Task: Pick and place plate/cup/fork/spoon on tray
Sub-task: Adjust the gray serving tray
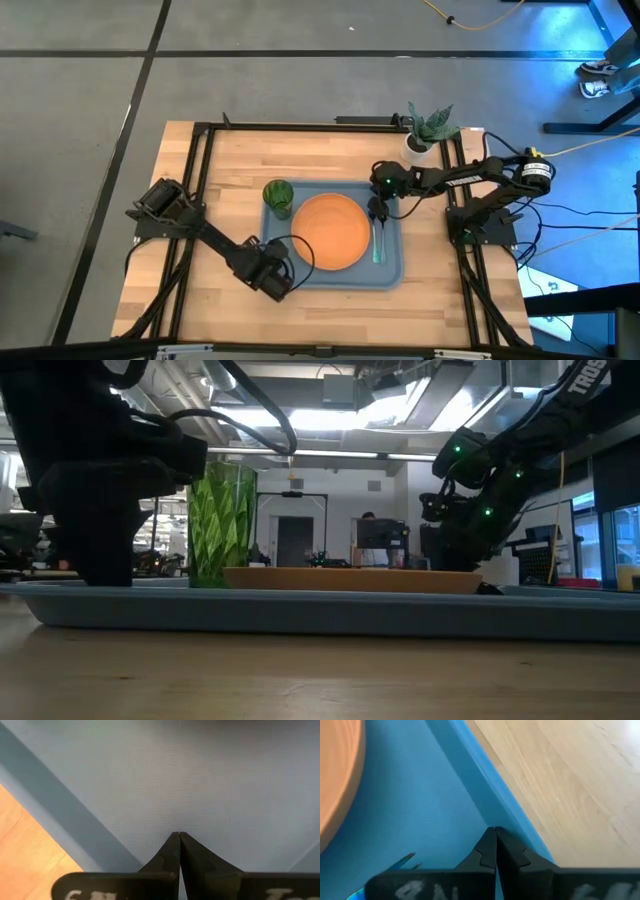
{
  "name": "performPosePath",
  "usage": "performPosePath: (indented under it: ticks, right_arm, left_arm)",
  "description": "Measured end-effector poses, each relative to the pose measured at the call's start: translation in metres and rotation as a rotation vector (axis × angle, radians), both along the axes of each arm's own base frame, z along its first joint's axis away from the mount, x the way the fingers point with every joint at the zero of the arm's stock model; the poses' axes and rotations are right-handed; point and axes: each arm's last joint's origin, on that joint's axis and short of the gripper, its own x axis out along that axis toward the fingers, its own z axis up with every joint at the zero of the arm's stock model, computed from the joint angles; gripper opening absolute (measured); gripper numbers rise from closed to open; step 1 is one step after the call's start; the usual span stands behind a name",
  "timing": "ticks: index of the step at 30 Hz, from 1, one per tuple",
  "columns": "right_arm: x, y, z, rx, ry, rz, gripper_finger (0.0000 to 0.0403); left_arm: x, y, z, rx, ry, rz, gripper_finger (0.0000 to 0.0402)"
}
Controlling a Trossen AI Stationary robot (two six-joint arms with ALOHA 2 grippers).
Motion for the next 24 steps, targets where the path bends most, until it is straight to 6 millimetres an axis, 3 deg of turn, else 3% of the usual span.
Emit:
performPosePath:
  ticks: [7, 16, 20, 24]
  right_arm:
    - [0.003, -0.001, 0.004, 0.008, 0.0, 0.006, 0.0003]
    - [0.008, 0.001, 0.027, 0.006, -0.012, 0.019, 0.0003]
    - [0.001, 0.007, 0.044, 0.026, 0.021, 0.031, 0.0003]
    - [-0.003, 0.02, 0.081, 0.085, -0.006, 0.088, 0.0003]
  left_arm:
    - [-0.005, 0.002, 0.01, 0.016, -0.008, -0.004, 0.0]
    - [-0.019, -0.003, 0.035, 0.046, -0.081, 0.004, 0.0]
    - [-0.023, -0.002, 0.052, 0.04, -0.147, -0.002, 0.0]
    - [-0.034, 0.003, 0.08, 0.065, -0.238, -0.026, 0.0]
